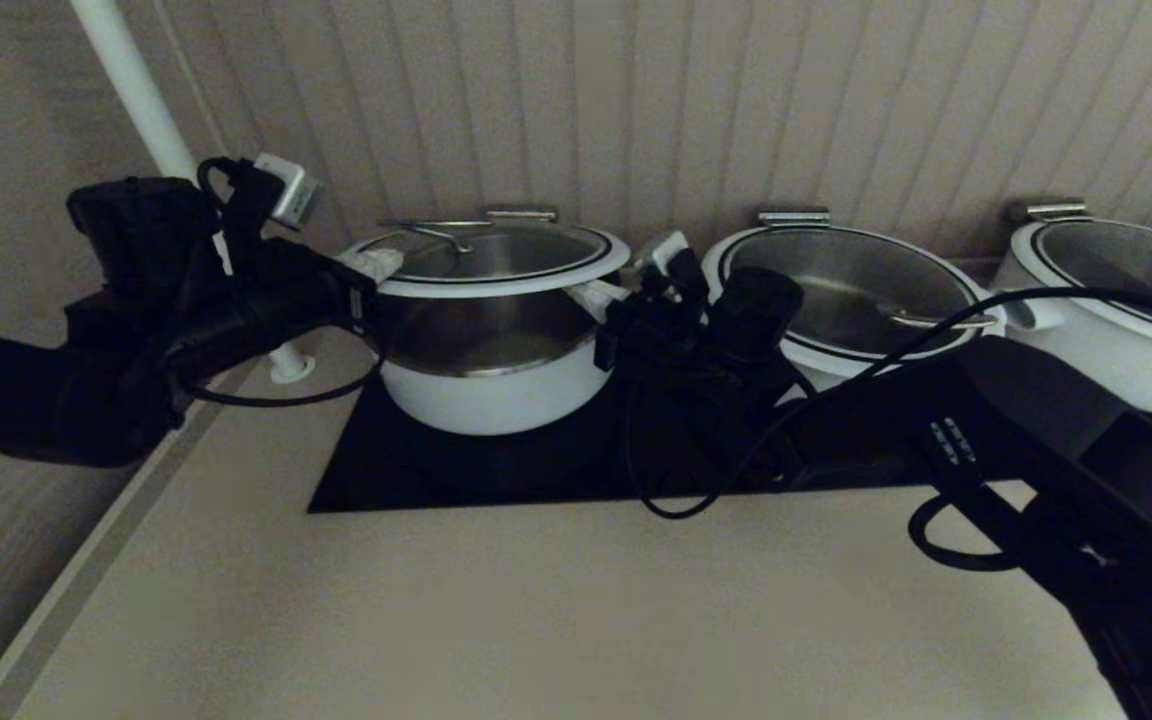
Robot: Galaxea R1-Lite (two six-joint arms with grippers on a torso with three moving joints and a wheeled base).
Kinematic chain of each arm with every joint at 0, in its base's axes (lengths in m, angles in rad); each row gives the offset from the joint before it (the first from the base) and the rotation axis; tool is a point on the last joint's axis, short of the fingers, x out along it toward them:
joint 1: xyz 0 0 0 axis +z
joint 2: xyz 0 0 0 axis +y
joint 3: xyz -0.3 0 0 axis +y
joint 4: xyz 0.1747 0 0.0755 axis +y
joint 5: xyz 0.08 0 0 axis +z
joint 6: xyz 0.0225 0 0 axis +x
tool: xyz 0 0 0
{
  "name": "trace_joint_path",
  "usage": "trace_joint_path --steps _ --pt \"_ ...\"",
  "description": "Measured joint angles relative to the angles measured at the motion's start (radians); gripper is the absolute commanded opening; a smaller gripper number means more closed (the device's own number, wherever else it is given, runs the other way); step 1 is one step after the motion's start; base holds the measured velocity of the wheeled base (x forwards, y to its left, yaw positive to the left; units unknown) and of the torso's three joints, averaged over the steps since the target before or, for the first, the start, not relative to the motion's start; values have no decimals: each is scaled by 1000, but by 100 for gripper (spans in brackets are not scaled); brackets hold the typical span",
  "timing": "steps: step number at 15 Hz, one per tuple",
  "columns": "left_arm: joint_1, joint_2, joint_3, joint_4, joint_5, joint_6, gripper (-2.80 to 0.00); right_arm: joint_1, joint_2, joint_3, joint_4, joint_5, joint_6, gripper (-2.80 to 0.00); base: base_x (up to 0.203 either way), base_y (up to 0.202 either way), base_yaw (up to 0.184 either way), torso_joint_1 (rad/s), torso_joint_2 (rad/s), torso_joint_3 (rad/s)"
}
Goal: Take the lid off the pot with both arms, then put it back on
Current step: Hold the pot lid with the right arm
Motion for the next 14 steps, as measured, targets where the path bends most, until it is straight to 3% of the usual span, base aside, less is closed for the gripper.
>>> trace_joint_path --steps 14 --pt "29 -119 103 5 1 -1 -280 -4 -5 1 0 0 0 -280 0 0 0 0 0 0"
